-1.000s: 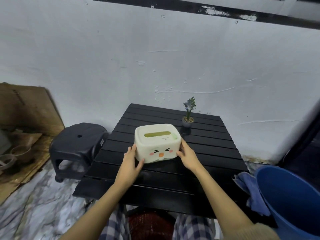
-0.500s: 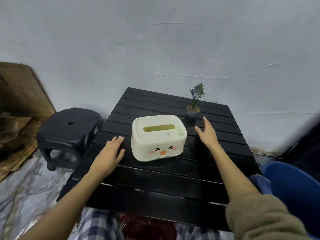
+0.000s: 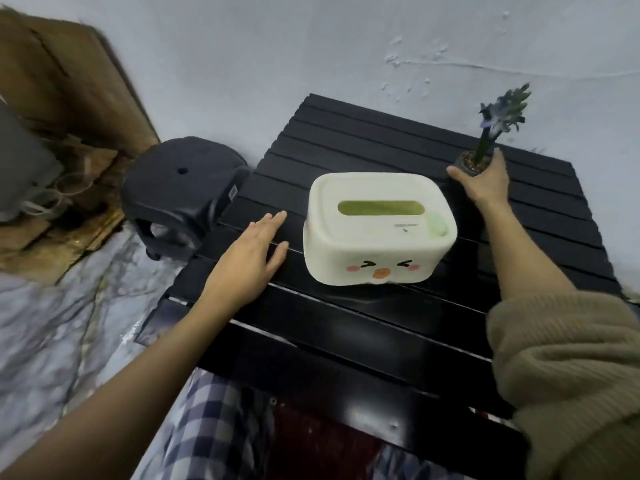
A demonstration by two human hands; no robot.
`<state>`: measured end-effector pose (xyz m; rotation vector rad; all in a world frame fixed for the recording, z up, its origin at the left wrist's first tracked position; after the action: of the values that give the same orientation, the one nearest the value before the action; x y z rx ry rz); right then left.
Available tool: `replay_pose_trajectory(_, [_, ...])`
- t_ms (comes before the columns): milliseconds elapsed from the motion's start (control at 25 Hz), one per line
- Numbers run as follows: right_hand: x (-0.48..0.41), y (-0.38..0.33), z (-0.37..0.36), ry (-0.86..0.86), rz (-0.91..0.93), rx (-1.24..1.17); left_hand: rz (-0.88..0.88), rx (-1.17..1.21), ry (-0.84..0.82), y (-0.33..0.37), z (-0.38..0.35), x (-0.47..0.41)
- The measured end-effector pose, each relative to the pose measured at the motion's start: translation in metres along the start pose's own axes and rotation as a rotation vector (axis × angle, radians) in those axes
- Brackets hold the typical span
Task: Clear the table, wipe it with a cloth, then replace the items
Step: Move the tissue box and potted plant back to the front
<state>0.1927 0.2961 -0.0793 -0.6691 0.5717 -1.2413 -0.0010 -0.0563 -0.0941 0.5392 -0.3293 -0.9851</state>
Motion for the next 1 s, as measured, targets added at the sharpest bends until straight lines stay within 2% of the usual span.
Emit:
replay_pose_trajectory(200, [0.008,-0.002,-0.001,0.091,0.046,-0.006,-0.008,-0.002,0.006,0.001,0.000,-0.002])
replay_pose_trajectory(480, [0.100,-0.001,0.033,0.123,0.067,-0.114,0.007,0.012,-0.016,0.000,0.000,-0.002])
replay_pose_trajectory(760, [0.195,0.012,0.053,0.086,0.021,-0.083,-0.013,0.047,-0.042,0.001,0.002,0.000])
replay_pose_trajectory(1000, [0.218,0.025,0.062,0.053,-0.028,-0.096,-0.013,0.041,-0.071,0.007,0.007,0.004])
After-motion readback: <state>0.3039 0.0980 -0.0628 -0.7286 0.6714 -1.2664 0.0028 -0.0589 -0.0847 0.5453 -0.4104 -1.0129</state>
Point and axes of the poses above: each hand's wrist, its own x-axis away from the middle knuckle, its own z-axis out of the back of the hand, y = z × x, the point moved 1 cm from there along -x, towards the middle knuckle, and after that the axes turned 3 degrees about -y, right-handed, at the moved point
